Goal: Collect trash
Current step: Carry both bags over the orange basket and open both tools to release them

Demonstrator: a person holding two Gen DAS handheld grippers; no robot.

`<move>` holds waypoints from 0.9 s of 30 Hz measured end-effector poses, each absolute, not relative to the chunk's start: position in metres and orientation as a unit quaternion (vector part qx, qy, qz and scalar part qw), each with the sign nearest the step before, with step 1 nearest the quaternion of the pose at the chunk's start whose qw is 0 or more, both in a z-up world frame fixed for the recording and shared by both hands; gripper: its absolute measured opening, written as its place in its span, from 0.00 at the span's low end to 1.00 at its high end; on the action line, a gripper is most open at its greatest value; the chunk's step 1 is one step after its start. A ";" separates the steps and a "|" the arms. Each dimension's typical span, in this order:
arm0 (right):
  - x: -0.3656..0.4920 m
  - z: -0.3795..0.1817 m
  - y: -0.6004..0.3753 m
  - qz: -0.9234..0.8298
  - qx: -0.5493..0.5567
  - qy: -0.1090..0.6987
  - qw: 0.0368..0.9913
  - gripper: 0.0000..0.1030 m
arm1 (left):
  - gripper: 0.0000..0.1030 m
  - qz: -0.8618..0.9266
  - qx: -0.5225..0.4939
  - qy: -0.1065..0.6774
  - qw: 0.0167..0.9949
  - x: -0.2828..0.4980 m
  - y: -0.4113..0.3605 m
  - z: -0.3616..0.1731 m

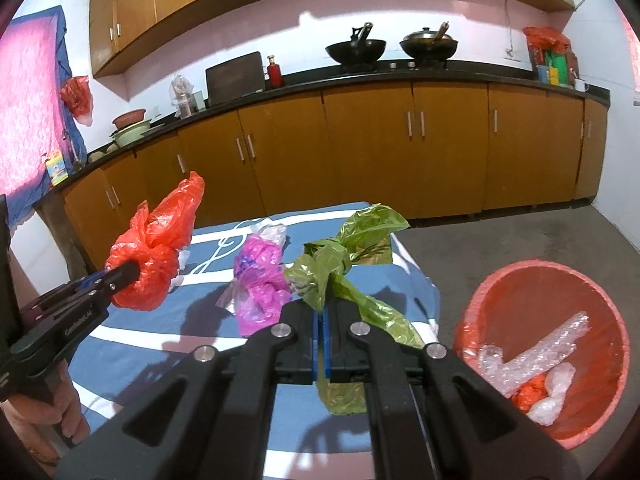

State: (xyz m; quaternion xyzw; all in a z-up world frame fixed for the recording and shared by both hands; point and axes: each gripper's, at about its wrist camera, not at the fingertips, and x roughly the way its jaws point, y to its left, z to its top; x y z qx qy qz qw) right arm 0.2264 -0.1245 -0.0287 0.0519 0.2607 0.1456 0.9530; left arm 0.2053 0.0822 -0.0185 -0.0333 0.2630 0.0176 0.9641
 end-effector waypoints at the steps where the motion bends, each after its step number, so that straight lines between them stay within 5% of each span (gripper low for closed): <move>1: 0.225 -0.027 -0.129 0.143 0.053 0.259 0.954 0.03 | 0.19 0.013 -0.031 0.262 0.964 0.205 0.078 -0.017; 27: 0.205 -0.027 -0.233 0.053 0.079 0.240 0.966 0.03 | 0.19 -0.107 -0.010 0.268 0.958 0.206 -0.030 -0.013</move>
